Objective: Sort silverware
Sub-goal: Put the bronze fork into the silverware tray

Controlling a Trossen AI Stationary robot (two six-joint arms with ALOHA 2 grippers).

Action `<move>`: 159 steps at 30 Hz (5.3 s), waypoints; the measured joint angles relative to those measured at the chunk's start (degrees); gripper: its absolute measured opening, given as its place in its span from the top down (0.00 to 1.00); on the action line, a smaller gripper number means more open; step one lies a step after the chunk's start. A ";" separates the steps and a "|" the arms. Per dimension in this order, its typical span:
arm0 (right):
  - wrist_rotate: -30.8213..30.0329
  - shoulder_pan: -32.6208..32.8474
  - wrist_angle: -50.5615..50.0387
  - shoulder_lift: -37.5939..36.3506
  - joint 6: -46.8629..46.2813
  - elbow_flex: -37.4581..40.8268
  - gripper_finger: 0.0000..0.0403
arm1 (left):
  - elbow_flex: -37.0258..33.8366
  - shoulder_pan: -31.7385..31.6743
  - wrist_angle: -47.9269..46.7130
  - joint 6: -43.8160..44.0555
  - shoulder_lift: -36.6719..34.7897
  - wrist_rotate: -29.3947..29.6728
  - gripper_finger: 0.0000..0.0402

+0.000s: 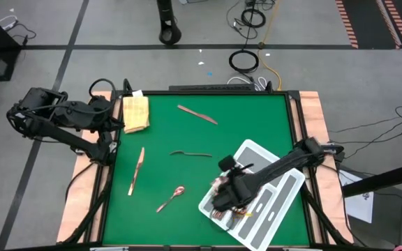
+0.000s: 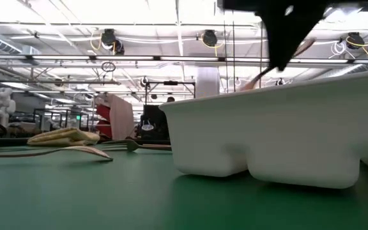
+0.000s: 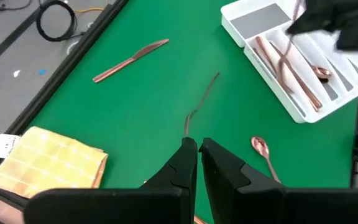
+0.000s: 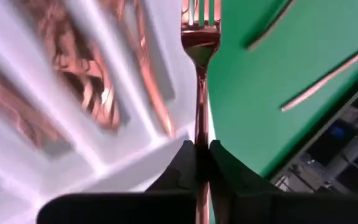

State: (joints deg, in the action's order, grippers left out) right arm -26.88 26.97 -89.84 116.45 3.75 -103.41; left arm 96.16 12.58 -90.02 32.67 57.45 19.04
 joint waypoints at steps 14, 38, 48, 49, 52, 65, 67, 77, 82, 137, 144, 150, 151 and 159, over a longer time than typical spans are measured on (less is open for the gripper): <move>1.69 1.04 17.15 -4.64 13.27 15.06 1.00 | 0.00 0.00 0.00 1.55 0.04 1.29 0.92; 9.01 -1.14 26.97 -4.73 13.73 18.57 0.78 | 0.00 0.00 0.02 1.48 0.04 3.55 0.92; 7.31 -1.82 18.16 -5.44 -2.99 14.85 0.70 | -0.02 0.00 0.00 1.00 0.04 3.55 0.92; 7.28 -2.26 17.57 -6.12 -5.12 14.77 0.70 | -0.02 -0.01 0.00 0.98 0.04 3.55 0.92; 7.88 -4.06 15.54 -7.77 -10.85 14.71 0.74 | -0.02 0.00 0.00 1.00 0.04 3.55 0.92; 10.73 -12.34 20.59 -8.14 -14.64 16.15 0.99 | -0.02 -0.01 0.00 0.96 0.05 3.97 0.92; 10.76 -12.66 21.22 -8.14 -14.49 16.93 0.99 | -0.02 -0.02 0.00 0.95 0.04 3.97 0.92; 11.64 -12.73 25.81 -8.12 -16.32 21.86 1.00 | -0.02 -0.01 0.00 -0.54 0.05 3.97 0.92; 13.57 -12.66 28.51 -8.12 -16.63 24.59 1.00 | -0.04 -0.01 0.00 -0.60 0.05 3.97 0.92; 12.05 -10.09 30.97 11.33 -7.52 -23.50 0.74 | -0.04 -0.02 0.00 -1.60 -0.51 2.00 0.92; 13.13 -20.60 20.17 14.50 -8.75 -28.89 0.63 | -0.04 -0.02 0.01 -1.51 -0.98 2.00 0.92; 17.89 -25.48 20.68 16.12 -6.73 -26.43 0.62 | -0.04 -0.01 0.01 -1.51 -1.24 2.00 0.92; 18.51 -25.84 21.31 17.00 -6.20 -26.32 0.62 | -0.04 -0.02 0.00 -1.51 -1.29 2.00 0.92; 21.42 -27.30 24.67 24.82 -3.61 -26.07 0.61 | -0.04 -0.01 0.00 -1.54 -1.48 2.00 0.92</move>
State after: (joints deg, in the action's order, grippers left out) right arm -5.45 -0.33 -65.18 141.28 0.14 -129.49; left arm 96.12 12.57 -90.02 31.14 55.97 21.04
